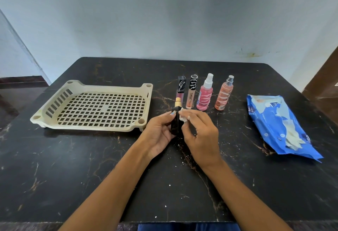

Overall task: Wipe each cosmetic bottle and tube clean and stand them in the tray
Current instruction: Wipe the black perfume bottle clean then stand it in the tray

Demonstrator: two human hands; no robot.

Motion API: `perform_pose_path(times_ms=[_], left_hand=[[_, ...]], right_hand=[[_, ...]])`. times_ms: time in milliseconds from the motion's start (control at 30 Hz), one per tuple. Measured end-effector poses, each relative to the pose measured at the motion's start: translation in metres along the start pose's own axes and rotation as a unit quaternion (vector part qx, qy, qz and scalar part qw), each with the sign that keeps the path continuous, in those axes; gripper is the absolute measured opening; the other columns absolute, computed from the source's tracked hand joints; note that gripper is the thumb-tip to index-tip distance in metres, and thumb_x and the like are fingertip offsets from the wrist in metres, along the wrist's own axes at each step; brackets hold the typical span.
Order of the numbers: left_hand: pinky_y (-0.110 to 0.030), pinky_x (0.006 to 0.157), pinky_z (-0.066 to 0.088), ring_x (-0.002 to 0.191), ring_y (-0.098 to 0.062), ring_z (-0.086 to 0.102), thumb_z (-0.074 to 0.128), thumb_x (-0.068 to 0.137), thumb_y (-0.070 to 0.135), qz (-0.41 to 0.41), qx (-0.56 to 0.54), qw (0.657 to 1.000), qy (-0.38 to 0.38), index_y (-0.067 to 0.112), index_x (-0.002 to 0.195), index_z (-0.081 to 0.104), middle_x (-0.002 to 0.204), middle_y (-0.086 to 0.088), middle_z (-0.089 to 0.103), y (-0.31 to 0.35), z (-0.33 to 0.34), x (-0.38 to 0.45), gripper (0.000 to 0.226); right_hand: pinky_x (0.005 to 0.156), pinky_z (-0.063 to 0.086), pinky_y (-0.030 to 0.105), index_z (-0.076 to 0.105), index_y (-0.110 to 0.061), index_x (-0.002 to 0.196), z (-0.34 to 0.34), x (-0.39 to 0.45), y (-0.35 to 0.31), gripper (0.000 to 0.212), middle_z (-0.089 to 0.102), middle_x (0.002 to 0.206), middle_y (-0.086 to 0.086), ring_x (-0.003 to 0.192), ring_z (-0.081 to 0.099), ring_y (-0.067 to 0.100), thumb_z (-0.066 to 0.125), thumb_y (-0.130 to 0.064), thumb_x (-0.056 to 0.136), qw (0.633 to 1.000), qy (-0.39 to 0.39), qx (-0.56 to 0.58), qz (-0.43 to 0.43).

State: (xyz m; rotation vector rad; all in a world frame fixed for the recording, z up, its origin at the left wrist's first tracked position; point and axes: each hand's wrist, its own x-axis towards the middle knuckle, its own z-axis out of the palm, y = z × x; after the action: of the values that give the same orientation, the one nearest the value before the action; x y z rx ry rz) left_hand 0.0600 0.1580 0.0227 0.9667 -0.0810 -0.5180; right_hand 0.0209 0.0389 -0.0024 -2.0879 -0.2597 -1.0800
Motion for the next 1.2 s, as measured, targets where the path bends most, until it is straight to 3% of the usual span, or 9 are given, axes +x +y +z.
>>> perform_pose_path(times_ms=[233, 400, 600, 733, 967, 1100, 1200], left_hand=[[-0.028, 0.067, 0.055, 0.070, -0.014, 0.065, 0.049, 0.091, 0.012, 0.004, 0.020, 1.000, 0.001, 0.008, 0.092, 0.066, 0.079, -0.006, 0.067, 0.0006, 0.0008, -0.0027, 0.017], [-0.032, 0.064, 0.058, 0.074, -0.016, 0.066, 0.042, 0.097, 0.022, -0.012, 0.002, 0.999, 0.031, 0.007, 0.097, 0.067, 0.082, -0.008, 0.068, 0.0009, 0.0014, -0.0008, 0.029], [-0.029, 0.074, 0.051, 0.076, -0.013, 0.063, 0.039, 0.096, 0.015, -0.015, 0.033, 0.999, 0.022, 0.008, 0.102, 0.067, 0.089, -0.006, 0.067, -0.0006, -0.0012, 0.0004, 0.029], [-0.024, 0.062, 0.055, 0.070, -0.010, 0.066, 0.038, 0.097, 0.015, -0.012, 0.032, 0.999, 0.012, 0.012, 0.098, 0.068, 0.080, -0.003, 0.070, 0.0006, -0.0008, -0.0009, 0.030], [-0.027, 0.066, 0.058, 0.071, -0.014, 0.069, 0.035, 0.097, 0.014, -0.021, -0.008, 1.000, 0.017, 0.002, 0.103, 0.064, 0.087, -0.012, 0.071, 0.0021, -0.0021, 0.0015, 0.032], [-0.034, 0.069, 0.053, 0.073, -0.016, 0.065, 0.033, 0.091, 0.008, -0.027, -0.015, 0.999, 0.011, 0.008, 0.105, 0.065, 0.083, -0.007, 0.069, 0.0014, -0.0049, 0.0028, 0.035], [-0.035, 0.071, 0.050, 0.075, -0.017, 0.063, 0.033, 0.090, 0.005, -0.031, -0.009, 0.999, 0.011, 0.007, 0.112, 0.063, 0.085, -0.008, 0.069, -0.0001, -0.0058, 0.0033, 0.038]], right_hand=[[0.082, 0.052, 0.022, 0.069, -0.001, 0.084, -0.0027, -0.0007, -0.0030, 0.014, 0.067, 0.090, 0.004, 0.087, 0.063, 0.016, 0.058, 0.001, 0.075, 0.999, 0.004, 0.014, -0.031], [0.099, 0.044, 0.017, 0.072, 0.001, 0.101, 0.0012, -0.0012, -0.0007, 0.025, 0.069, 0.107, 0.007, 0.104, 0.061, 0.015, 0.055, -0.006, 0.085, 1.000, -0.013, 0.000, -0.008], [0.089, 0.051, 0.019, 0.075, 0.000, 0.090, 0.0004, -0.0026, -0.0017, 0.020, 0.071, 0.095, 0.007, 0.092, 0.066, 0.017, 0.063, 0.005, 0.074, 0.999, -0.010, 0.013, -0.030], [0.097, 0.046, 0.017, 0.074, 0.000, 0.101, 0.0023, -0.0021, 0.0006, 0.027, 0.071, 0.106, 0.007, 0.102, 0.063, 0.014, 0.054, -0.007, 0.085, 1.000, -0.009, 0.009, 0.000], [0.089, 0.049, 0.015, 0.075, 0.001, 0.083, 0.0004, -0.0044, -0.0033, 0.018, 0.071, 0.091, 0.008, 0.088, 0.065, 0.013, 0.063, 0.007, 0.071, 0.998, -0.021, 0.030, -0.055], [0.091, 0.051, 0.022, 0.074, -0.001, 0.097, 0.0014, -0.0025, 0.0014, 0.022, 0.070, 0.101, 0.005, 0.098, 0.065, 0.013, 0.059, -0.002, 0.082, 1.000, -0.011, 0.015, 0.024], [0.088, 0.051, 0.019, 0.075, -0.002, 0.091, -0.0008, -0.0011, 0.0003, 0.021, 0.071, 0.096, 0.004, 0.092, 0.066, 0.013, 0.058, -0.005, 0.079, 1.000, 0.007, 0.026, 0.009]])
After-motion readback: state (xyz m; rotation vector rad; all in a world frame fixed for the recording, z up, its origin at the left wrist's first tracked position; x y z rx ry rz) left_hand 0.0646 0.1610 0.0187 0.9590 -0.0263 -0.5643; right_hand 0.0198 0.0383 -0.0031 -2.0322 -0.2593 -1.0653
